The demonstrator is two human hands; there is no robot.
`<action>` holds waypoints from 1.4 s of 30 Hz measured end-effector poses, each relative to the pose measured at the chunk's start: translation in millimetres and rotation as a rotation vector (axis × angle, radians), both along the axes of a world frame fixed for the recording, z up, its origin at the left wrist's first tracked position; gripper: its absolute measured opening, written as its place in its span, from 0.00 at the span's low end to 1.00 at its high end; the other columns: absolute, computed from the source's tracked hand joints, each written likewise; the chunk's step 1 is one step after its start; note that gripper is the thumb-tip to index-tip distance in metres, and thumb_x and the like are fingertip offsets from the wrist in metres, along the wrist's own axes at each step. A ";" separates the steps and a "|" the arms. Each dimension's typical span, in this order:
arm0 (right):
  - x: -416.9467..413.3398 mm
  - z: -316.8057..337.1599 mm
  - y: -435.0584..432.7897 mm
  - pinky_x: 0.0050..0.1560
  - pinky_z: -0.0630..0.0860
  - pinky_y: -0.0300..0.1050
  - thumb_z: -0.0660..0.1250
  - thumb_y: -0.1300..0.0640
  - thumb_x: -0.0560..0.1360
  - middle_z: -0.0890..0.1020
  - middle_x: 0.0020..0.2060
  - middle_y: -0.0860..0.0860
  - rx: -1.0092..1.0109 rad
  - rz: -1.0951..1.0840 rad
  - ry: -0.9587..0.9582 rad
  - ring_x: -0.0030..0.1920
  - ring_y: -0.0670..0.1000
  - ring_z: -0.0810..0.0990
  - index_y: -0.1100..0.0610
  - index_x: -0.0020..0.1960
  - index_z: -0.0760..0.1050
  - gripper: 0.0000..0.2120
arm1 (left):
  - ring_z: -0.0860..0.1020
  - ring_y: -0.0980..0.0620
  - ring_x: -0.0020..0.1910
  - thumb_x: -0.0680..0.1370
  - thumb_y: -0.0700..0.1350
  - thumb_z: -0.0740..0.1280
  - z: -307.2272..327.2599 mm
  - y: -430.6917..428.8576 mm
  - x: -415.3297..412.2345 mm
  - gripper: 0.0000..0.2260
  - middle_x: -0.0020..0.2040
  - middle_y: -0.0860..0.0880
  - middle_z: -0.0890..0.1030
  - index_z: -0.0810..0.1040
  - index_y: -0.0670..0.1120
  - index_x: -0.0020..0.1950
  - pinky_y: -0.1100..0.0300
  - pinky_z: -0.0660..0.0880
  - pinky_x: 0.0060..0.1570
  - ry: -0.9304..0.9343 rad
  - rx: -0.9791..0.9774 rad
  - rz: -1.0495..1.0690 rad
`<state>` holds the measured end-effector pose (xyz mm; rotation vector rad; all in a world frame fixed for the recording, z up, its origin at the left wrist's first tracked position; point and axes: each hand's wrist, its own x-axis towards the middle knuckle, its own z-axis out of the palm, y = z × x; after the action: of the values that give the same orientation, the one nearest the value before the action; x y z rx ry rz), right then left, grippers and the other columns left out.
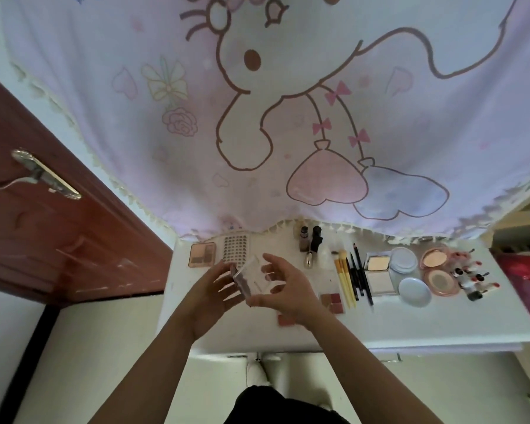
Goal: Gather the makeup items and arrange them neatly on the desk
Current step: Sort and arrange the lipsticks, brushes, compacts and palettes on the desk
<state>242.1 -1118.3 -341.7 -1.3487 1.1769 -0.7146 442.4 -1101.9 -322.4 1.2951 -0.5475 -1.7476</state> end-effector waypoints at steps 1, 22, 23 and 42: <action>0.3 -2.2 0.4 0.48 0.77 0.32 0.84 0.52 0.61 0.78 0.57 0.44 -0.016 -0.014 -0.002 0.55 0.41 0.77 0.46 0.70 0.70 0.41 | 0.78 0.40 0.59 0.79 0.49 0.66 0.9 0.3 -1.6 0.18 0.61 0.38 0.79 0.76 0.43 0.67 0.46 0.76 0.58 -0.019 0.017 0.021; 4.1 0.4 11.0 0.51 0.72 0.29 0.71 0.63 0.75 0.81 0.49 0.44 -0.143 0.227 0.169 0.46 0.35 0.77 0.50 0.59 0.83 0.15 | 0.81 0.41 0.56 0.79 0.53 0.67 -33.5 3.5 1.1 0.18 0.55 0.41 0.84 0.80 0.41 0.60 0.43 0.74 0.62 -0.230 0.188 -0.023; 3.6 5.8 9.7 0.52 0.73 0.30 0.70 0.63 0.76 0.81 0.52 0.46 -0.155 0.247 0.197 0.47 0.37 0.77 0.50 0.60 0.82 0.14 | 0.81 0.40 0.58 0.78 0.54 0.68 -33.6 -0.3 2.9 0.19 0.56 0.41 0.83 0.80 0.41 0.60 0.42 0.73 0.64 -0.232 0.180 -0.046; 109.1 20.6 6.8 0.48 0.71 0.28 0.73 0.57 0.75 0.78 0.50 0.43 -0.195 -0.032 0.508 0.46 0.39 0.76 0.39 0.54 0.83 0.13 | 0.80 0.50 0.46 0.76 0.62 0.65 -25.6 -67.6 110.3 0.20 0.50 0.48 0.85 0.82 0.48 0.57 0.53 0.73 0.46 -0.153 0.045 -0.525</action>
<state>351.2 -1111.4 -321.2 -1.7420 1.5596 -0.5311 552.8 -1169.6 -348.1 1.4099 -1.0124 -2.0977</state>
